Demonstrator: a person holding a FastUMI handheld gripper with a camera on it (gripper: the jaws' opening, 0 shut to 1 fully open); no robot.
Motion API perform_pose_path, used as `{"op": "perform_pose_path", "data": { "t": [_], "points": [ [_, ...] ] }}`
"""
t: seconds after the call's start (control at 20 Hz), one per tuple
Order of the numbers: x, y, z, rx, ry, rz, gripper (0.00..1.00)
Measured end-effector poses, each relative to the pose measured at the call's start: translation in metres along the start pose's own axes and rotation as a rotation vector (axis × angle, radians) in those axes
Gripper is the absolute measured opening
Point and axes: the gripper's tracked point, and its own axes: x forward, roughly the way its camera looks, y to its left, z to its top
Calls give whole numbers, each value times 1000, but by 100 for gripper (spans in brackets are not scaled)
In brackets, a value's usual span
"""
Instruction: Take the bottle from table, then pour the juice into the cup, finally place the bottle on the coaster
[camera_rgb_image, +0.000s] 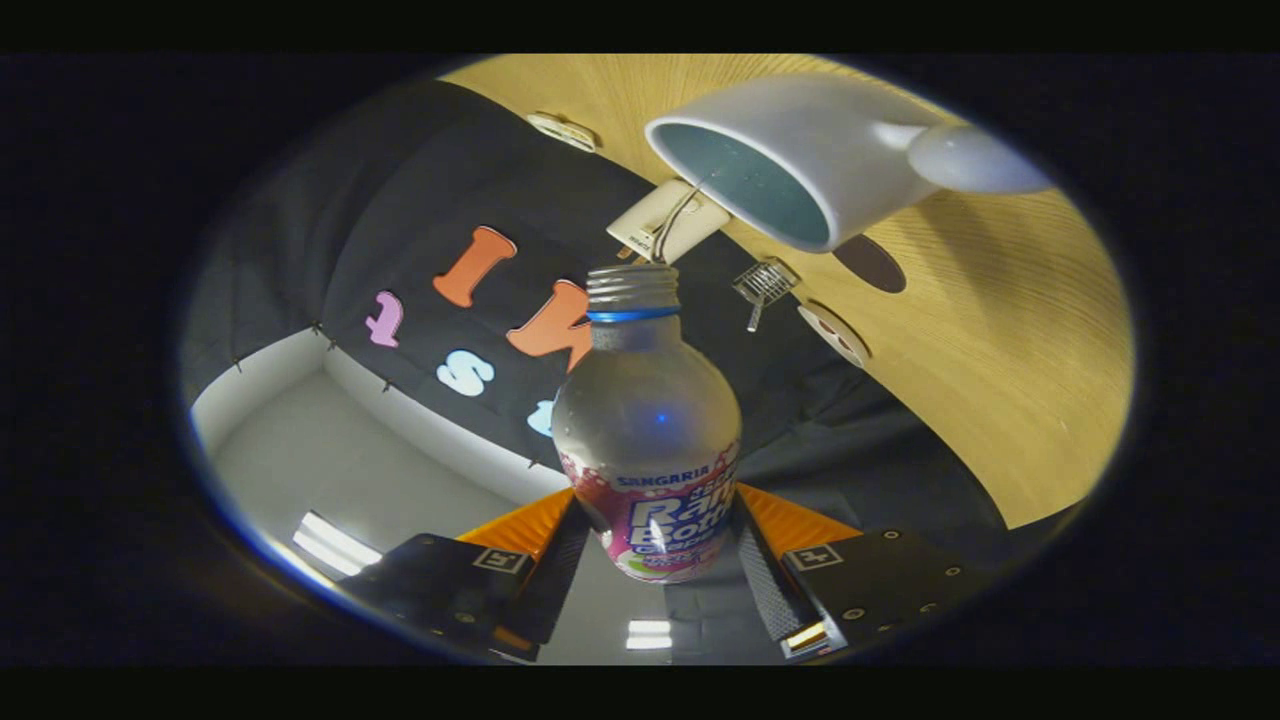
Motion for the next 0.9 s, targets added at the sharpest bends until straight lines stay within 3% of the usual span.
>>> {"op": "perform_pose_path", "data": {
  "t": [0.6,0.9],
  "points": [
    [-1,2,-1,34,-7,38,78],
    [-3,-13,5,-47,-34,-27,78]
  ]
}}
